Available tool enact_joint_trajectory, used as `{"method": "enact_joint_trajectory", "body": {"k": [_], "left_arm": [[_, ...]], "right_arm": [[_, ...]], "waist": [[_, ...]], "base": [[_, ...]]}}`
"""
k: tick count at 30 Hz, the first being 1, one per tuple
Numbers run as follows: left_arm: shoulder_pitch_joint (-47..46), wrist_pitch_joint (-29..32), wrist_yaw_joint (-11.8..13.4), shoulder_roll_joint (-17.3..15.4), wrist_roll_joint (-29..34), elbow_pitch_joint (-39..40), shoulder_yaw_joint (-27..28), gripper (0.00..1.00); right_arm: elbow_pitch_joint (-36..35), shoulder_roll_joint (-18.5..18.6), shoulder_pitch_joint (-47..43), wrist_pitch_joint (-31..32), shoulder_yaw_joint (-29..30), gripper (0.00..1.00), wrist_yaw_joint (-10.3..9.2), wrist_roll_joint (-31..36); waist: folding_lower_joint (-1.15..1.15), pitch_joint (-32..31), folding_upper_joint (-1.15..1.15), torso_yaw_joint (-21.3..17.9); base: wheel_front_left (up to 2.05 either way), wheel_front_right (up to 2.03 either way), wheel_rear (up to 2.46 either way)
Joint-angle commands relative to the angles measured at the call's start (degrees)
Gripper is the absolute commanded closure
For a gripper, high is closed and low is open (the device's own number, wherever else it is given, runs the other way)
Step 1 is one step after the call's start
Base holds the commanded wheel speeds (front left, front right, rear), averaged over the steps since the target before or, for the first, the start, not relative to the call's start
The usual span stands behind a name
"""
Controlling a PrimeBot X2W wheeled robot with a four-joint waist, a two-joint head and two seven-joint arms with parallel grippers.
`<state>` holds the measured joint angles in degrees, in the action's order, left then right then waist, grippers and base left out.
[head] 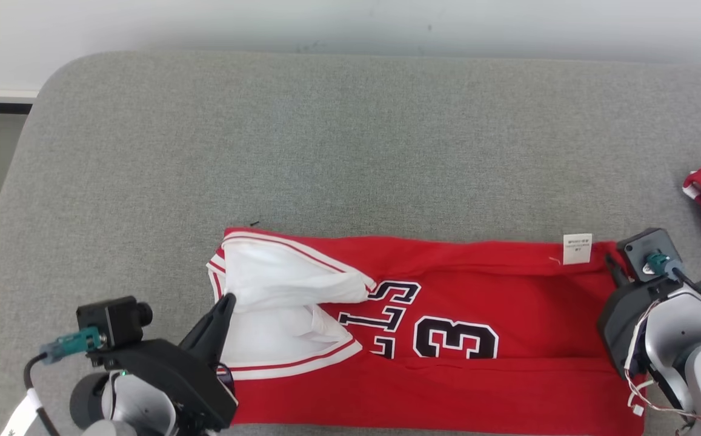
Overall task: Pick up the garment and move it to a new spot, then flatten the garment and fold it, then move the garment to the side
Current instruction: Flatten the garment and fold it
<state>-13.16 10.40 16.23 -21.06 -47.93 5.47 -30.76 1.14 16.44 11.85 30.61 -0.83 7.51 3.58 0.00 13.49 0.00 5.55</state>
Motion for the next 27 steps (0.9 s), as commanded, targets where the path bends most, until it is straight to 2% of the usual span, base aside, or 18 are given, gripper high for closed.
{"method": "enact_joint_trajectory", "body": {"k": [1, 6, 13, 17, 22, 27], "left_arm": [[1.3, 0.1, 0.5, -0.5, -0.5, 0.7, 0.2, 1.00], [3.6, -0.1, 1.1, -1.3, -1.3, 1.9, 0.7, 1.00], [6.5, 0.0, 1.8, -1.6, -2.4, 2.8, 1.1, 1.00], [7.5, -0.3, 2.1, -1.4, -3.3, 3.1, 1.6, 1.00], [9.0, -0.1, 2.5, -1.7, -3.8, 3.7, 1.7, 1.00], [10.7, 0.7, 2.8, -1.8, -4.8, 4.3, 1.2, 1.00]], "right_arm": [[-0.4, 1.2, -0.7, 0.6, -0.8, 1.00, -0.03, -1.3], [-1.7, 5.5, -1.9, 1.8, -4.4, 1.00, -0.03, -3.2], [-3.0, 14.4, -1.8, 3.0, -11.9, 1.00, -0.04, -6.2], [-3.6, 18.0, -1.1, 3.5, -15.5, 1.00, -0.04, -8.6], [-5.3, 20.9, -1.2, 3.9, -18.6, 1.00, -0.04, -11.9], [-6.1, 22.1, -1.2, 4.8, -20.2, 1.00, -0.04, -13.3]], "waist": [[0.00, -0.4, 0.00, -0.3], [0.00, -1.2, 0.00, -0.8], [0.00, -1.7, 0.00, -1.2], [0.00, -1.8, 0.00, -1.1], [0.00, -2.0, 0.00, -0.9], [0.00, -2.0, 0.00, -1.2]], "base": [[0.00, 0.00, 0.00], [0.00, 0.00, 0.00], [0.00, 0.00, 0.00], [0.00, 0.00, 0.00], [0.00, 0.00, 0.00], [0.00, 0.00, 0.00]]}}
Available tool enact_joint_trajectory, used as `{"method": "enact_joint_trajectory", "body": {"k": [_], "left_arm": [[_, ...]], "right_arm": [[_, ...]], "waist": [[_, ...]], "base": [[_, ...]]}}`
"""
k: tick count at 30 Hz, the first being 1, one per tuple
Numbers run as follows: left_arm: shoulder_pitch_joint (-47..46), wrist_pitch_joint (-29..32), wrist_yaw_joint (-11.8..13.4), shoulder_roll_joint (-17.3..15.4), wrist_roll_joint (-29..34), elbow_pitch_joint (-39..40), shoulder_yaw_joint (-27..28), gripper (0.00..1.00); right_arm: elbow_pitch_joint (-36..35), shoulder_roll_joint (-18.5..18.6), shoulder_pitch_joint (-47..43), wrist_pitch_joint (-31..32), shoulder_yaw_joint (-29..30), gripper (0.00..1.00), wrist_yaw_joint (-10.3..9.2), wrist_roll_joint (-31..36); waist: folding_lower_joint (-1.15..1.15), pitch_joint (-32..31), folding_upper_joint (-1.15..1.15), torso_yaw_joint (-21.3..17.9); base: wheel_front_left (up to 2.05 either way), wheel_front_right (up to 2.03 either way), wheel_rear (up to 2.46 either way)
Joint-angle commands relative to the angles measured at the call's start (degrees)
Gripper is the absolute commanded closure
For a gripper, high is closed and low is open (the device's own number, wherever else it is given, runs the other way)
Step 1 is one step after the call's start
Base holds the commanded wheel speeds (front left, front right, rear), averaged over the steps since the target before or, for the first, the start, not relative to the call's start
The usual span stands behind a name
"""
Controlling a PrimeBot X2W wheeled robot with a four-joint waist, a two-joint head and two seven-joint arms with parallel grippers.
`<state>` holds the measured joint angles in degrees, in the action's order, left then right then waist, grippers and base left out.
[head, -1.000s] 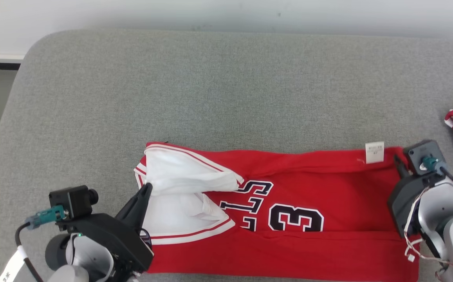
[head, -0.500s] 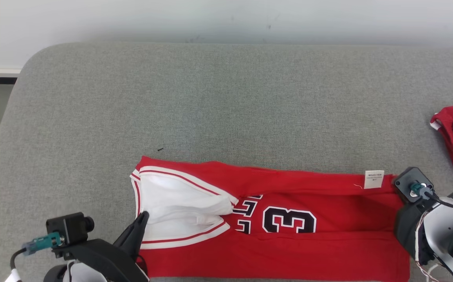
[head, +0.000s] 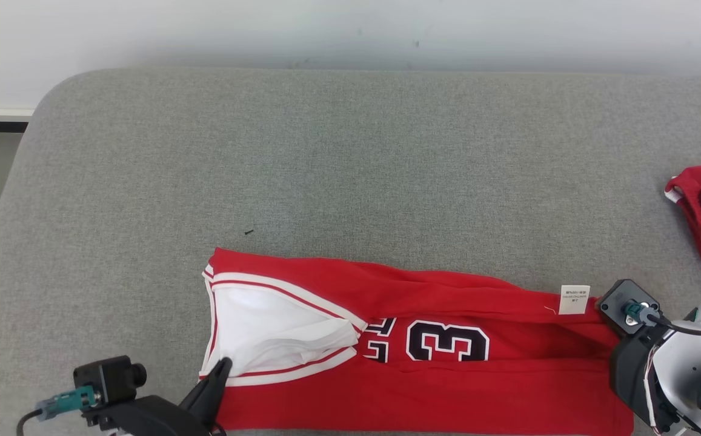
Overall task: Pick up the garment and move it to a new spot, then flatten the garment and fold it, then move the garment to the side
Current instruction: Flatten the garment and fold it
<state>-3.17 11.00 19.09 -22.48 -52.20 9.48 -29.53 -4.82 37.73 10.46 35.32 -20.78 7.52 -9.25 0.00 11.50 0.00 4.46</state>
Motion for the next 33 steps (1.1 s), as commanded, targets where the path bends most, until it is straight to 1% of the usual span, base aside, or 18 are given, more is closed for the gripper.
{"method": "enact_joint_trajectory", "body": {"k": [1, 5, 10, 14, 17, 21, 23, 25, 33], "left_arm": [[1.1, 0.4, 0.0, -0.5, -0.7, 0.4, -0.1, 1.00], [2.0, 0.1, 0.5, -0.7, -1.3, 0.6, 0.3, 1.00], [2.8, -0.2, 0.8, -1.0, -1.4, 0.0, 1.0, 1.00], [1.8, -0.4, 0.3, -0.6, -1.3, -0.1, 0.8, 1.00], [1.6, -0.5, 0.2, -0.6, -1.4, 0.1, 0.8, 1.00], [2.0, -0.5, 0.4, -1.0, -1.6, 0.8, 1.2, 1.00], [2.4, -0.2, 0.6, -1.3, -1.6, 1.1, 1.2, 1.00], [2.9, 0.0, 0.8, -1.5, -1.7, 1.4, 1.2, 1.00], [4.1, 0.2, 1.2, -1.7, -2.2, 1.8, 1.2, 1.00]], "right_arm": [[-0.1, 1.0, 0.3, 0.1, -0.5, 1.00, -0.05, -0.7], [0.0, 1.7, 0.9, 0.2, -1.4, 1.00, -0.05, -1.3], [-0.6, 3.3, 2.6, -2.0, -1.6, 1.00, -0.05, 0.5], [1.0, 2.4, 4.9, -6.4, -0.9, 1.00, -0.05, 3.6], [2.2, 1.2, 5.7, -8.1, 0.1, 1.00, -0.06, 5.5], [2.9, 0.6, 4.6, -9.1, 0.2, 1.00, -0.06, 5.3], [2.3, 1.4, 3.4, -8.6, -0.7, 1.00, -0.06, 3.8], [0.9, 2.9, 2.2, -7.8, -1.6, 1.00, -0.06, 2.0], [-8.1, 9.4, -2.0, -5.0, -4.6, 1.00, -0.06, -0.8]], "waist": [[0.00, 0.0, 0.00, -0.1], [0.00, 0.0, 0.00, -0.1], [0.00, -0.1, 0.00, -0.1], [0.00, 0.0, 0.00, -0.2], [0.00, 0.0, 0.00, -0.1], [0.00, 0.0, 0.00, 0.2], [0.00, -0.1, 0.00, 0.5], [0.00, -0.1, 0.00, 0.7], [0.00, 0.6, 0.00, 0.2]], "base": [[0.00, 0.00, 0.00], [0.00, 0.00, 0.00], [0.00, 0.00, 0.00], [0.00, 0.00, 0.00], [0.00, 0.00, 0.00], [0.00, 0.00, 0.00], [0.00, 0.00, 0.00], [0.00, 0.00, 0.00], [0.00, 0.00, 0.00]]}}
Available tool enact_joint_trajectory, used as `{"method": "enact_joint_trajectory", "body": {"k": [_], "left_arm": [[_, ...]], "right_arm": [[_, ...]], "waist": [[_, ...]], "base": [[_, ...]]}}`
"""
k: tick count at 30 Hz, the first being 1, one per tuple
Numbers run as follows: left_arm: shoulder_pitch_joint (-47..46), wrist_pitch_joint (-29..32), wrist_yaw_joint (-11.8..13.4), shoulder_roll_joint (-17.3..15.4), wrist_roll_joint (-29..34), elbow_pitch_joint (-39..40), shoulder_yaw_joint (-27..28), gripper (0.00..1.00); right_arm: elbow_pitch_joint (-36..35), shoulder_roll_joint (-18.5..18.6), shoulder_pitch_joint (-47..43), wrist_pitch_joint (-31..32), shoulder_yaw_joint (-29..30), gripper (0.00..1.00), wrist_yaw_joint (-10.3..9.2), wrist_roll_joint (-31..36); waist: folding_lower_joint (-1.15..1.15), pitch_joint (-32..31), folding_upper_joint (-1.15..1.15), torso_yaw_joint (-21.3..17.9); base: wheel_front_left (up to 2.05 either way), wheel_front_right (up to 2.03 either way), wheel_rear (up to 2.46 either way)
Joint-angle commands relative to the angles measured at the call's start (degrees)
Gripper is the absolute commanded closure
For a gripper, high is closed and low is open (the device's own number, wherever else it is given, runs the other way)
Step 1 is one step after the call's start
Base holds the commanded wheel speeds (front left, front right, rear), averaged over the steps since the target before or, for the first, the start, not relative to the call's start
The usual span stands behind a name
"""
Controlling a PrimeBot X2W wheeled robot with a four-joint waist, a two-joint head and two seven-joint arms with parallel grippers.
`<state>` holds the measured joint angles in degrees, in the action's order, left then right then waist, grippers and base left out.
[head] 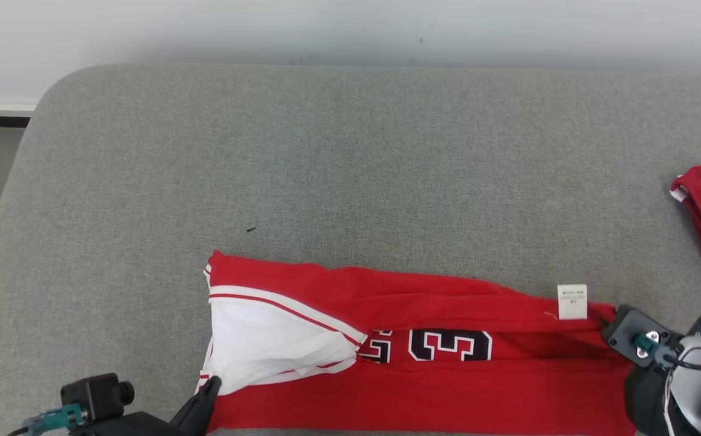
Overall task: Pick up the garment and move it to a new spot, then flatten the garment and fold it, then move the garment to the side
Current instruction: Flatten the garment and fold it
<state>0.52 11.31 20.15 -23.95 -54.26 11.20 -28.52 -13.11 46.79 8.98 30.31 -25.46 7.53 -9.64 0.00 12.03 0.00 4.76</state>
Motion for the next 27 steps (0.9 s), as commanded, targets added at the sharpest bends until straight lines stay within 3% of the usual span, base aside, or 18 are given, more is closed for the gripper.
{"method": "enact_joint_trajectory", "body": {"k": [1, 5, 6, 7, 8, 9, 10, 11, 22, 27], "left_arm": [[0.4, -0.1, 0.0, -0.2, -0.2, 0.0, 0.2, 1.00], [0.6, 0.0, -0.3, 0.0, -0.5, -0.7, -0.1, 1.00], [0.6, 0.2, -0.3, 0.1, -0.7, -0.9, -0.2, 1.00], [0.7, 0.6, -0.1, -0.1, -0.6, -1.3, -0.5, 1.00], [0.7, 0.6, 0.3, -0.3, -0.3, -1.6, -0.5, 1.00], [0.6, 0.5, 0.5, -0.3, 0.0, -1.8, -0.4, 0.93], [0.4, 0.3, 0.9, -0.6, 0.5, -2.2, -0.4, 0.22], [0.3, 0.2, 1.3, -0.8, 1.1, -2.7, -0.3, 0.00], [1.4, -0.1, 5.0, -3.1, 3.4, -3.2, 0.6, 0.00], [0.6, -3.6, 3.8, -3.8, 5.3, -1.8, 1.6, 0.00]], "right_arm": [[-0.4, 0.9, -0.9, 0.7, 0.0, 1.00, -0.07, -1.0], [-1.6, 2.6, -2.4, 2.7, 0.2, 1.00, -0.08, -3.0], [-1.3, 2.3, -2.7, 3.1, 0.8, 0.92, -0.08, -3.4], [-1.1, 1.7, -3.1, 3.6, 1.5, 0.60, -0.08, -3.5], [-0.9, 0.9, -3.4, 4.1, 2.4, 0.00, -0.08, -3.6], [-1.1, 0.2, -3.7, 4.1, 2.8, 0.00, -0.07, -3.3], [-1.1, -0.3, -4.0, 4.1, 3.2, 0.00, -0.07, -3.1], [-1.0, -0.6, -4.2, 4.4, 3.3, 0.00, -0.07, -2.9], [-0.5, -4.6, -6.4, 4.3, 8.3, 0.00, -0.07, -2.0], [0.0, -11.1, -7.8, 1.0, 15.1, 0.00, -0.07, -1.7]], "waist": [[0.00, 0.1, 0.00, -0.1], [0.00, 0.3, 0.00, -0.4], [0.00, 0.2, 0.00, -0.5], [0.00, 0.2, 0.00, -0.5], [0.00, 0.1, 0.00, -0.6], [0.00, 0.1, 0.00, -0.6], [0.00, 0.0, 0.00, -0.6], [0.00, -0.1, 0.00, -0.5], [0.00, -2.0, 0.00, -0.1], [0.00, -3.6, 0.00, 0.1]], "base": [[0.00, 0.00, 0.00], [0.00, 0.00, 0.00], [0.00, 0.00, 0.00], [0.00, 0.00, 0.00], [0.00, 0.00, 0.00], [0.00, 0.00, 0.00], [0.00, 0.00, 0.00], [0.00, 0.00, 0.00], [0.00, 0.00, 0.00], [0.00, 0.00, 0.00]]}}
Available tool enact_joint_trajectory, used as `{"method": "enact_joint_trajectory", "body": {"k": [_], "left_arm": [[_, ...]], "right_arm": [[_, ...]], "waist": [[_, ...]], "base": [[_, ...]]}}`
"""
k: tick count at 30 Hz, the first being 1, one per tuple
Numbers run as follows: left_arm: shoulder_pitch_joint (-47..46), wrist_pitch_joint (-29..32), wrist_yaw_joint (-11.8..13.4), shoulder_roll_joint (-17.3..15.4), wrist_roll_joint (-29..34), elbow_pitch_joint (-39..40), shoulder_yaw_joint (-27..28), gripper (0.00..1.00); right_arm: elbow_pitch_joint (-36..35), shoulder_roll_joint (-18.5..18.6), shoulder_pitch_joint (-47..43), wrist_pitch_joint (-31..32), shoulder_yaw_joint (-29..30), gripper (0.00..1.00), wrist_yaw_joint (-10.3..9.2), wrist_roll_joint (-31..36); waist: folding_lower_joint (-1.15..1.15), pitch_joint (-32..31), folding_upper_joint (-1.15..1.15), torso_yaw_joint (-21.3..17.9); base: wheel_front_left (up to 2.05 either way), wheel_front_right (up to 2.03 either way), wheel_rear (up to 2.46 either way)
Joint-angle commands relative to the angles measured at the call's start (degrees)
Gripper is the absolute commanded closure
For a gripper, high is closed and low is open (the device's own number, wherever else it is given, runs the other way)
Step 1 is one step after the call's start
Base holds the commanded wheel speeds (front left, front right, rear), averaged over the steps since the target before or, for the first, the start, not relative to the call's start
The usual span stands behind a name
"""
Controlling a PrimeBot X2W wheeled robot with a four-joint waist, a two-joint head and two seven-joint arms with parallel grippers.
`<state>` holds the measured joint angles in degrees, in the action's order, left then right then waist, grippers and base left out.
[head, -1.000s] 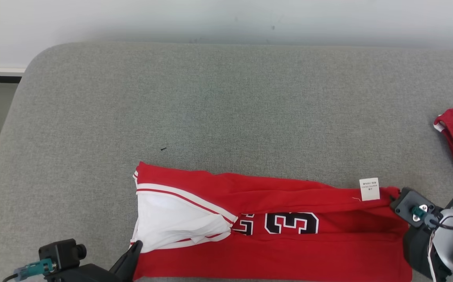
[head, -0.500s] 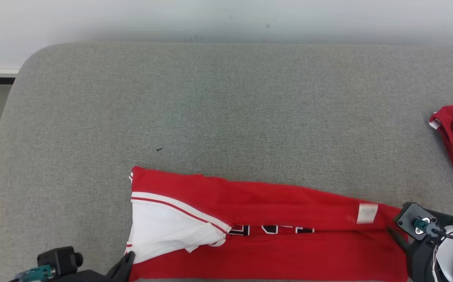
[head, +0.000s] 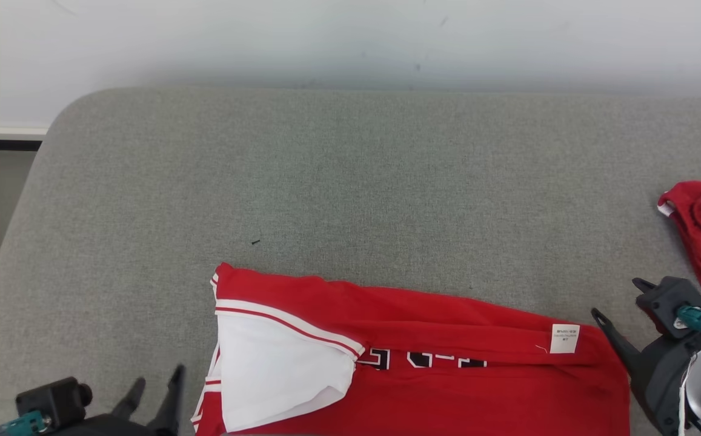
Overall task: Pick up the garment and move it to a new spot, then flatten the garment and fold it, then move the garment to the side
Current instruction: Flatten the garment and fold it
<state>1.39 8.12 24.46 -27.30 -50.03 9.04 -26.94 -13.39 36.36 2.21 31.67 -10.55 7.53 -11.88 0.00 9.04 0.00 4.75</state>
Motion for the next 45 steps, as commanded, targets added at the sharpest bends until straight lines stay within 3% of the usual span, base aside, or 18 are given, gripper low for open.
{"method": "enact_joint_trajectory", "body": {"k": [1, 10, 17, 22, 29, 45], "left_arm": [[-0.5, -1.7, -0.8, 0.0, 1.0, 0.5, 0.5, 0.00], [-5.4, -14.6, -7.1, 1.8, 8.1, -0.2, -1.0, 0.00], [-8.0, -21.0, -8.9, 3.8, 11.8, -2.7, -1.2, 0.00], [-8.9, -22.4, -10.2, 4.3, 13.1, -5.3, -1.1, 0.00], [-9.2, -22.0, -10.8, 3.8, 14.4, -8.5, -1.9, 0.00], [-8.2, -15.8, -8.1, 0.3, 13.7, -13.0, -1.8, 0.00]], "right_arm": [[0.4, -2.8, -1.3, -1.5, 1.9, 0.00, -0.08, 0.7], [3.0, -19.5, -2.7, -12.1, 10.3, 0.00, -0.08, 3.2], [5.2, -29.2, -2.3, -19.2, 15.9, 0.00, -0.08, 4.0], [6.2, -32.0, -1.8, -24.1, 18.3, 0.00, -0.08, 3.7], [8.4, -33.2, -1.9, -28.3, 18.7, 0.00, -0.08, 2.3], [17.1, -33.4, -1.6, -31.8, 15.8, 0.00, -0.08, 1.3]], "waist": [[0.00, -1.0, 0.00, 0.1], [0.00, -4.0, 0.00, 0.2], [0.00, -6.2, 0.00, -0.2], [0.00, -7.7, 0.00, -0.9], [0.00, -9.6, 0.00, -2.0], [0.00, -10.8, 0.00, -3.4]], "base": [[0.00, 0.00, 0.00], [0.00, 0.00, 0.00], [0.00, 0.00, 0.00], [0.00, 0.00, 0.00], [0.00, 0.00, 0.00], [0.00, 0.00, 0.00]]}}
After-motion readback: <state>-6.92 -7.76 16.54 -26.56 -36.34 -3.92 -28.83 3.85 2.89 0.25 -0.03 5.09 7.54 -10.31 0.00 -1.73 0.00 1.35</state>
